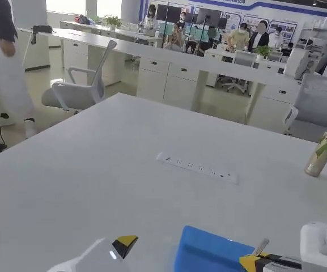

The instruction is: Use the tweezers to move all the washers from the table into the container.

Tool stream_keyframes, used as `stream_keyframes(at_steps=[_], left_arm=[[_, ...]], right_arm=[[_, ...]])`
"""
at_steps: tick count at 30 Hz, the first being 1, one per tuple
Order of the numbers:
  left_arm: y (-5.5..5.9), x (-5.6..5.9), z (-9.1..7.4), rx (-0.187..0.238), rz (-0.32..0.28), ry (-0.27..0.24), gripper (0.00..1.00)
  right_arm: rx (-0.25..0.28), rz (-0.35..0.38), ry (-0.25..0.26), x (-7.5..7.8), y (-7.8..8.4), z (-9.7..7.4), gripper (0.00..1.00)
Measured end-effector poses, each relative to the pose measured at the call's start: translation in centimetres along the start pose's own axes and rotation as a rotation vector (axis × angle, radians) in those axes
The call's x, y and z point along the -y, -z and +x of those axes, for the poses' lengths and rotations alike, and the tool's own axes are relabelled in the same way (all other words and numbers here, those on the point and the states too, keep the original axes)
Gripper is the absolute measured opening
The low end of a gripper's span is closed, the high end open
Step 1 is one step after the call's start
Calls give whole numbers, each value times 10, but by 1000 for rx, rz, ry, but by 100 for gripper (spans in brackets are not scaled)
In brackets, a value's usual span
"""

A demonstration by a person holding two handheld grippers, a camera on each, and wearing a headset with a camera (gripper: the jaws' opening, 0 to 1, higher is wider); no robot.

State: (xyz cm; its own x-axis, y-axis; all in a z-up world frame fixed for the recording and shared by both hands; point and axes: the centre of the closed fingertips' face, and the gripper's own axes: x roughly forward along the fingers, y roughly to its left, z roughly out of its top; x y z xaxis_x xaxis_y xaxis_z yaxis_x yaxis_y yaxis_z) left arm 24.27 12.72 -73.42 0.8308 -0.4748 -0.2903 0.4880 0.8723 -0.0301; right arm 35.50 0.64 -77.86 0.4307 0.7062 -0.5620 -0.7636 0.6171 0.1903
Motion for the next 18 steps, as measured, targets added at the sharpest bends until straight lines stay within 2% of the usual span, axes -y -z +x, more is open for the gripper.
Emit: stream_keyframes(at_steps=[4,7,11,18], left_arm=[[1,1,1,-8,-8,5,94],[2,3,1,-14,0,14,94],[4,4,2,-23,5,17,94],[4,3,0,-18,-5,15,94]], right_arm=[[23,3,-21,-18,-7,-10,3],[59,16,-38,-31,-14,-18,3],[73,26,-55,-45,-16,-26,3],[29,35,-66,-59,6,-30,3]])
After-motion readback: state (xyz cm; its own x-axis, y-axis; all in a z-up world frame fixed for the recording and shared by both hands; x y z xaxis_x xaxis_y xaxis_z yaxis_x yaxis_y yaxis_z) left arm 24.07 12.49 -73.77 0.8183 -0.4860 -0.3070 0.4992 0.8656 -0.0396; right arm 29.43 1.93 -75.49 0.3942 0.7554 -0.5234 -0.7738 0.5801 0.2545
